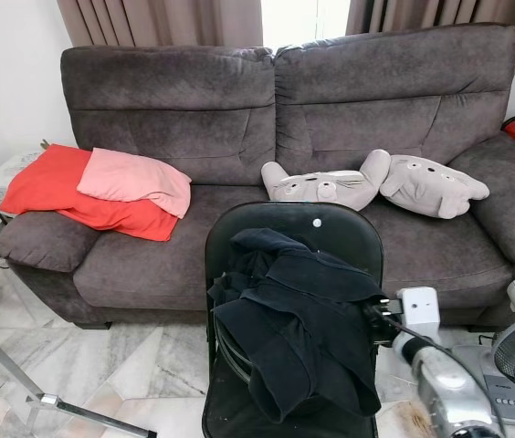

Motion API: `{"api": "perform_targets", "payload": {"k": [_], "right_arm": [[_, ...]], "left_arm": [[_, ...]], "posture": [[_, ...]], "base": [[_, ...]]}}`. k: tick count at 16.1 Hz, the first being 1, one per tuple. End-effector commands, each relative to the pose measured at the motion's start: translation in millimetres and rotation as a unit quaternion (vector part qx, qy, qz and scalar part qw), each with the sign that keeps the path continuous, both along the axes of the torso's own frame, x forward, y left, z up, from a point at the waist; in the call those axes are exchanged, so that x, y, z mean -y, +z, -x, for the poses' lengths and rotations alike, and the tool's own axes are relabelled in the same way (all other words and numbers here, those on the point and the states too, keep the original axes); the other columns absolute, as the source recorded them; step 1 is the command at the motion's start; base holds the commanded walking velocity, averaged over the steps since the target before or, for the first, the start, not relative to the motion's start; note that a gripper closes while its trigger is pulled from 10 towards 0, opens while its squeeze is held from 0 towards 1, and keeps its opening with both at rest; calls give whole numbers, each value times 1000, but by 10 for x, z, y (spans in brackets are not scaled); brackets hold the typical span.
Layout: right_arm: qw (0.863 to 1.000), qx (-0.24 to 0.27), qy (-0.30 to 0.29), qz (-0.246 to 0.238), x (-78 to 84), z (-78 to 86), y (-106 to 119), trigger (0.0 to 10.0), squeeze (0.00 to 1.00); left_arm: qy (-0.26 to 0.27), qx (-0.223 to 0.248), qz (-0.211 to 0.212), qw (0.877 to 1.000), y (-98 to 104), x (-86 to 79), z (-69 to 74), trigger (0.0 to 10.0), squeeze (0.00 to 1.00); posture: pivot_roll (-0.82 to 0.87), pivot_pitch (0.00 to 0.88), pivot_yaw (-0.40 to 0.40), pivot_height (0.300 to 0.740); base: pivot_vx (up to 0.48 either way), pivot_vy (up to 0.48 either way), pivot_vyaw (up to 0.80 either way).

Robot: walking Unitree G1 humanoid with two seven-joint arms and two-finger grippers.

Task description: Hang hanger

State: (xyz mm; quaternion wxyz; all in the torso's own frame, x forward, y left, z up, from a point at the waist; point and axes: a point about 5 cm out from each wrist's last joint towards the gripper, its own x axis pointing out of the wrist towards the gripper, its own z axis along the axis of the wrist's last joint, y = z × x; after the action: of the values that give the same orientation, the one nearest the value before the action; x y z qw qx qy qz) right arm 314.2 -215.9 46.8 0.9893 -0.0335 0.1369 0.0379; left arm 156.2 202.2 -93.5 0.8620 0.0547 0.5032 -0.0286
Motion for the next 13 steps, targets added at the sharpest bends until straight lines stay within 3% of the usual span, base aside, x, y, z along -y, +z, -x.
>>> {"api": "perform_targets", "payload": {"k": [1, 7, 13], "right_arm": [[1000, 5, -6, -2, 44, -26, 33, 0, 0], [999, 16, 13, 27, 108, -77, 110, 0, 0], [995, 7, 94, 34, -172, -58, 29, 0, 0]], "left_arm": [[-5, -7, -11, 1000, -2, -68, 31, 10000, 0], [-7, -11, -13, 1000, -11, -69, 54, 10000, 0], [-5, -18, -17, 1000, -29, -89, 111, 10000, 0]], "posture": [[-62, 0, 97, 740], [-60, 0, 97, 740], [-50, 3, 94, 740]], "base": [[0, 0, 0], [0, 0, 0], [0, 0, 0]]}}
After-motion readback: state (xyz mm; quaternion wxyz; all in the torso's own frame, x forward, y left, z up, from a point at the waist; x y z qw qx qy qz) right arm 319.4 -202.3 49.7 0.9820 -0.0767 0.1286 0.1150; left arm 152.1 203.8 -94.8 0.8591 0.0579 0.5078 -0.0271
